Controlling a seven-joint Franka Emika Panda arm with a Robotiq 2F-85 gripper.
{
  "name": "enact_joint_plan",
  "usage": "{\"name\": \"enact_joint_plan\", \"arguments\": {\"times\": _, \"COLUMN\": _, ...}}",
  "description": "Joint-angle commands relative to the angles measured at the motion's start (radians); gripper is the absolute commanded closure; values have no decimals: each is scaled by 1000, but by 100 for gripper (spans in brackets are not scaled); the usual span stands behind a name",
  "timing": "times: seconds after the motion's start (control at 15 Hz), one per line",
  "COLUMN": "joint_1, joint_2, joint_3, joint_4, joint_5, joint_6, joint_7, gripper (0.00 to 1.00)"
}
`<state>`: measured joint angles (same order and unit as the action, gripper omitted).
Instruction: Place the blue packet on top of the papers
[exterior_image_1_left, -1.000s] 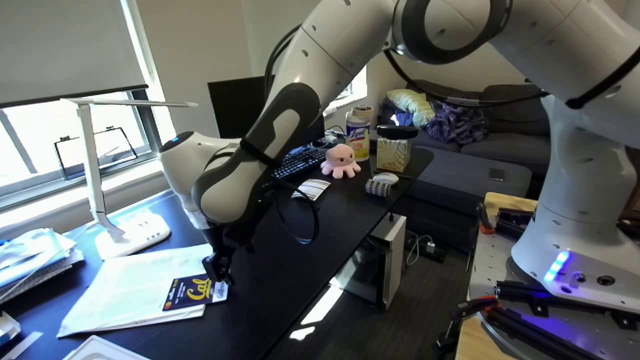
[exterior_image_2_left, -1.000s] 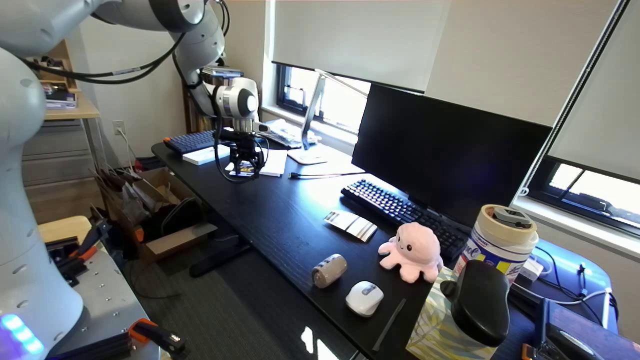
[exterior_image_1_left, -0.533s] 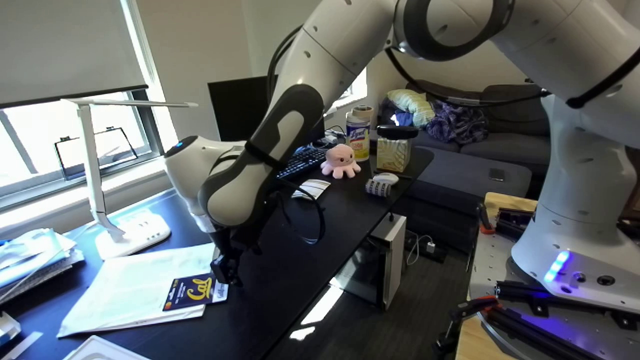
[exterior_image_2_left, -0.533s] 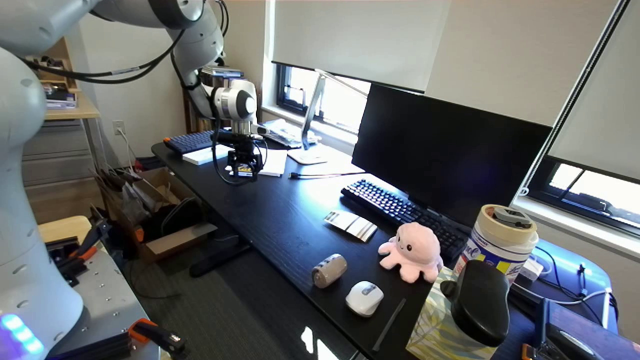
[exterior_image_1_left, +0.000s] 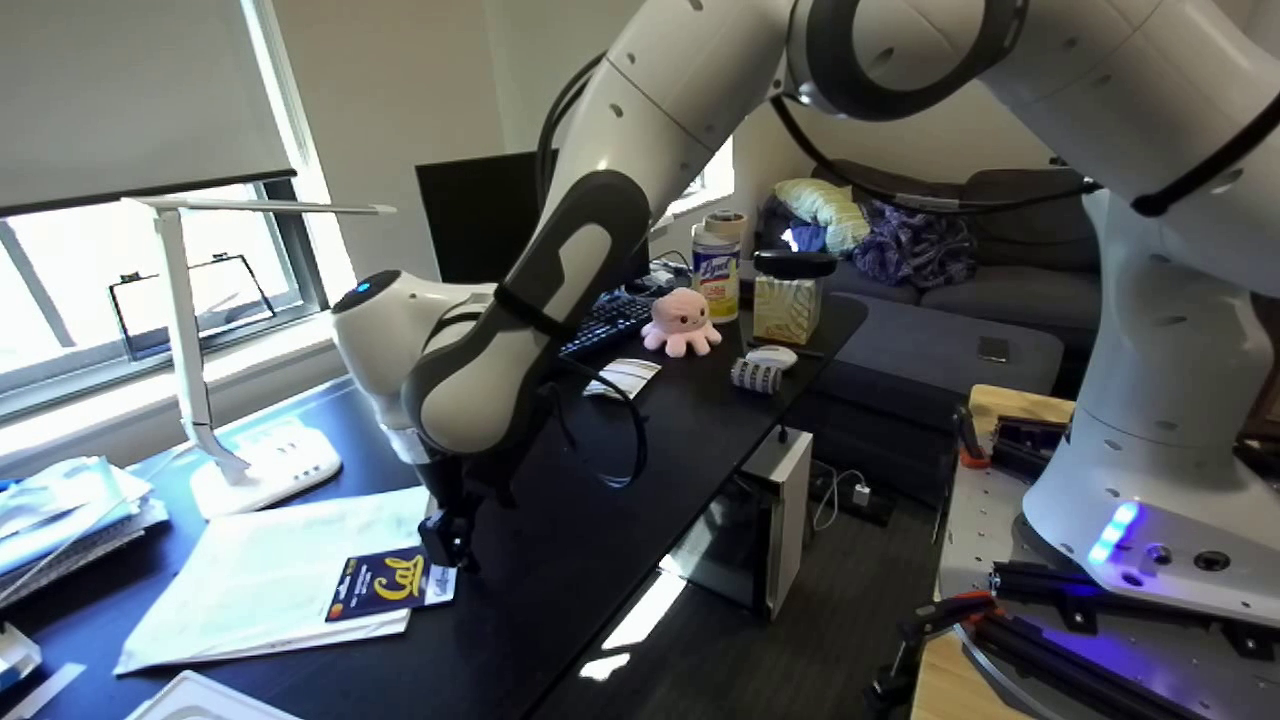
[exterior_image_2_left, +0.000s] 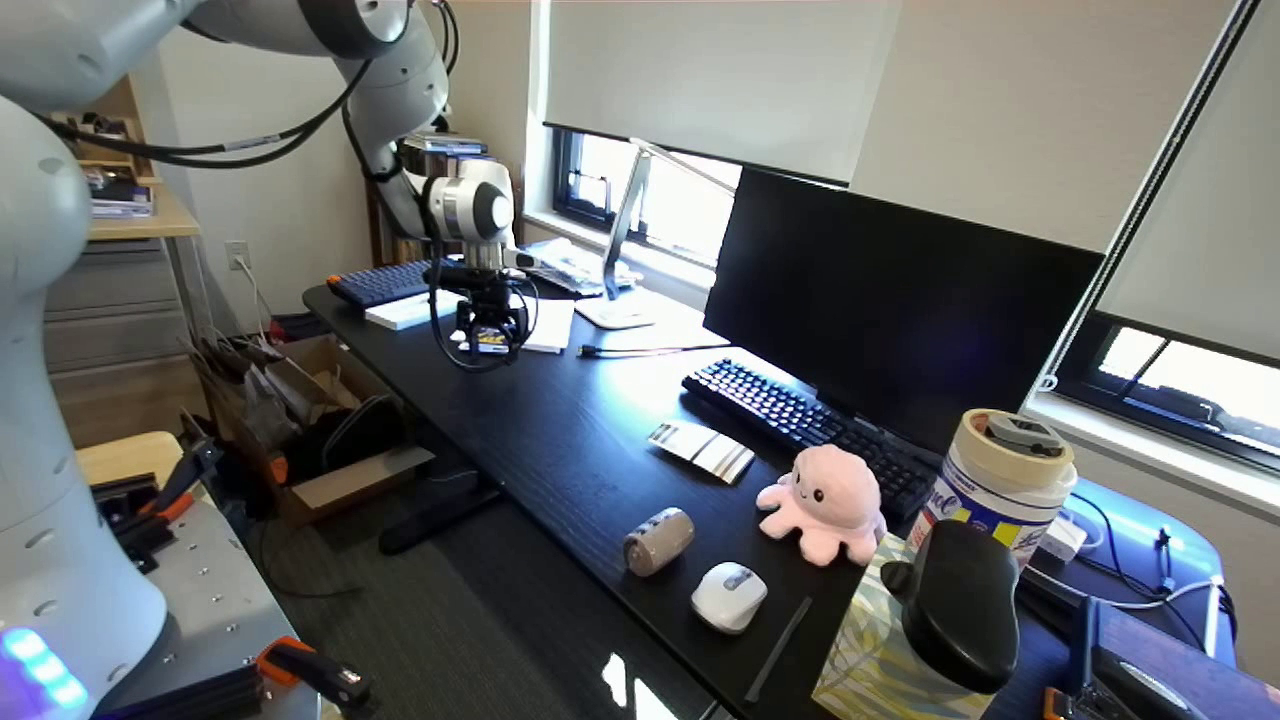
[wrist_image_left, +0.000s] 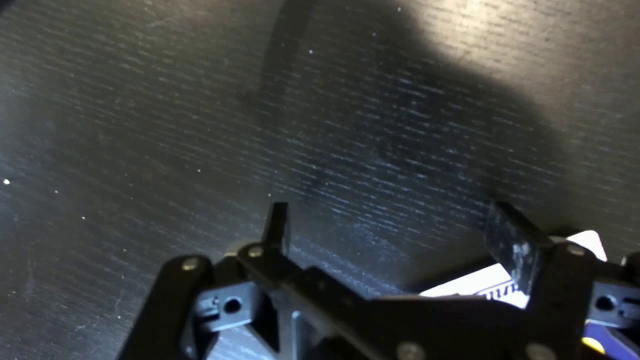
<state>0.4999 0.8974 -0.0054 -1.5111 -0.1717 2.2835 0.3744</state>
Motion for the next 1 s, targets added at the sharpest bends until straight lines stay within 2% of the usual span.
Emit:
{"name": "enact_joint_plan", "arguments": {"times": 0.0, "joint_1": -31, "joint_2": -1, "joint_3": 24, "joint_4": -10, "joint_5": -6, "joint_6": 38, "joint_7": -33, "gripper": 0}}
{"name": "enact_joint_plan", "arguments": {"times": 0.93, "joint_1": -68, "joint_2": 41, "joint_3": 55, "joint_4": 38, "joint_5": 3, "joint_6": 17, "joint_7": -110, "gripper": 0}}
